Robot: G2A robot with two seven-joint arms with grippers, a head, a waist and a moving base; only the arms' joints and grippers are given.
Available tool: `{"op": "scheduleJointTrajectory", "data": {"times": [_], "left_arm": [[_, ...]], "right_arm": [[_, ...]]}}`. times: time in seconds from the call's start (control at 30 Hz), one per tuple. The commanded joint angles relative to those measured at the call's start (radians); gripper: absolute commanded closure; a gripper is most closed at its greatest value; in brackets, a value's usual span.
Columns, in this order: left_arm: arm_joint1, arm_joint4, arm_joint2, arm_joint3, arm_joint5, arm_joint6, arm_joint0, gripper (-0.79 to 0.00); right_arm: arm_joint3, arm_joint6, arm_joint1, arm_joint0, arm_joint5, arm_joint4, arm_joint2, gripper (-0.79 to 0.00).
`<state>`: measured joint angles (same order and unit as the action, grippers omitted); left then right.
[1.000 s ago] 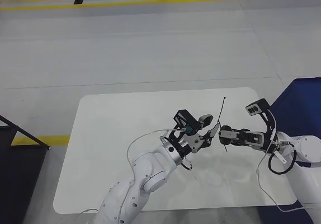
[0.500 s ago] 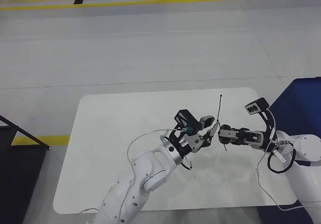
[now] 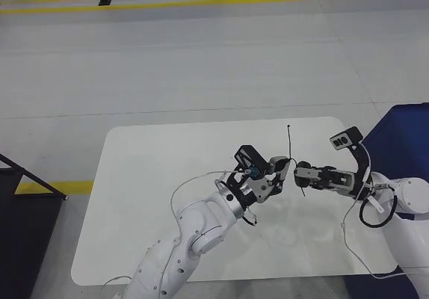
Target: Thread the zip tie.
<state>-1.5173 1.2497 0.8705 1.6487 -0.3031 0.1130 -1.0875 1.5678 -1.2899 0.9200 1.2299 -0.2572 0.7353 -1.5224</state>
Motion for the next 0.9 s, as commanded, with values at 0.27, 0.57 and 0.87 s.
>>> {"op": "scheduleJointTrajectory", "data": {"times": [0.27, 0.57, 0.87], "left_arm": [[0.002, 0.026, 0.001, 0.005, -0.007, 0.015, 0.006, 0.000], [0.005, 0.052, 0.003, 0.001, -0.017, 0.014, 0.001, 0.000], [0.007, 0.063, 0.003, 0.005, -0.030, 0.009, -0.004, 0.000]], "right_arm": [[0.015, -0.023, -0.002, -0.018, 0.082, 0.119, -0.045, 0.000], [0.002, -0.012, -0.004, -0.046, 0.139, 0.203, -0.100, 0.000], [0.003, -0.023, -0.003, -0.047, 0.144, 0.186, -0.093, 0.000]]}}
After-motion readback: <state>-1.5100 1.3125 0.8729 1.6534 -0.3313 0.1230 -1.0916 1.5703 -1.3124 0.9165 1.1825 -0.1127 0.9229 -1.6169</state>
